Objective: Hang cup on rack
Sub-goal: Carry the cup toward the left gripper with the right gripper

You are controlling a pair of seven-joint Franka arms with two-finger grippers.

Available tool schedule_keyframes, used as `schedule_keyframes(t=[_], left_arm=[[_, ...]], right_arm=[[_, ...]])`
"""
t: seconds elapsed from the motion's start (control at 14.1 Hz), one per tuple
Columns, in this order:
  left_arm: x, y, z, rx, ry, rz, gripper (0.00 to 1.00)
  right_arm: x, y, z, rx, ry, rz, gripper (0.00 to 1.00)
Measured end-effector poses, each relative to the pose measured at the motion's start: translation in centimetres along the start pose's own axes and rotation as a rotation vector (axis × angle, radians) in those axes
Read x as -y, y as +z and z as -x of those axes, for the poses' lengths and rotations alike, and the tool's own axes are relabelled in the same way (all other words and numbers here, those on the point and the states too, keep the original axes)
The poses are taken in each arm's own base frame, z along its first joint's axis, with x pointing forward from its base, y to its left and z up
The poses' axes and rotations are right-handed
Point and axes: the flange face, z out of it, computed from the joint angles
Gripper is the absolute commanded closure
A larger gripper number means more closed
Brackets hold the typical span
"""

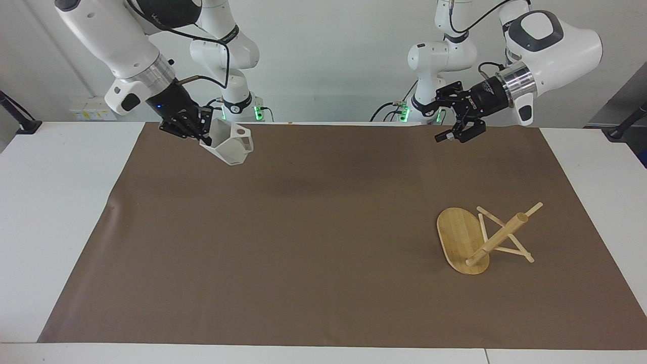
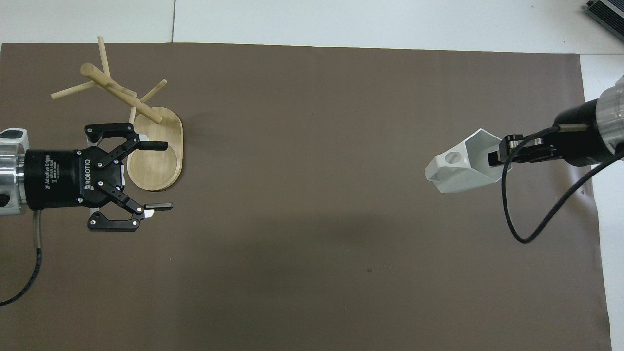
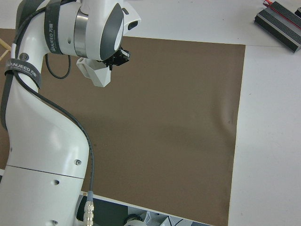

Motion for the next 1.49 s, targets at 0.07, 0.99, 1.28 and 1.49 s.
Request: schedule_keyframes(t=[0.07, 0.99, 1.28, 1.49], left_arm=[[0.0, 0.6, 0.0, 0.016, -0.008, 0.008, 0.00], [-0.5, 8.5, 0.0, 0.089, -0.073, -0.002, 0.00], [0.2, 10.6, 1.0, 0.111, -0.071, -0.026, 0.00], [0.1, 10.4, 1.1, 0.129, -0.079, -0.024, 0.00]], right_arm=[[1.2, 0.2, 0.1, 0.003, 0.012, -0.023, 1.00], [15.9, 2.6, 1.6, 0.003, 0.234, -0.291, 1.00], [19.6, 4.4, 2.0, -0.040, 0.265, -0.416, 1.00], [21.8, 5.8, 3.2, -0.032, 0.242, -0.420, 1.00]])
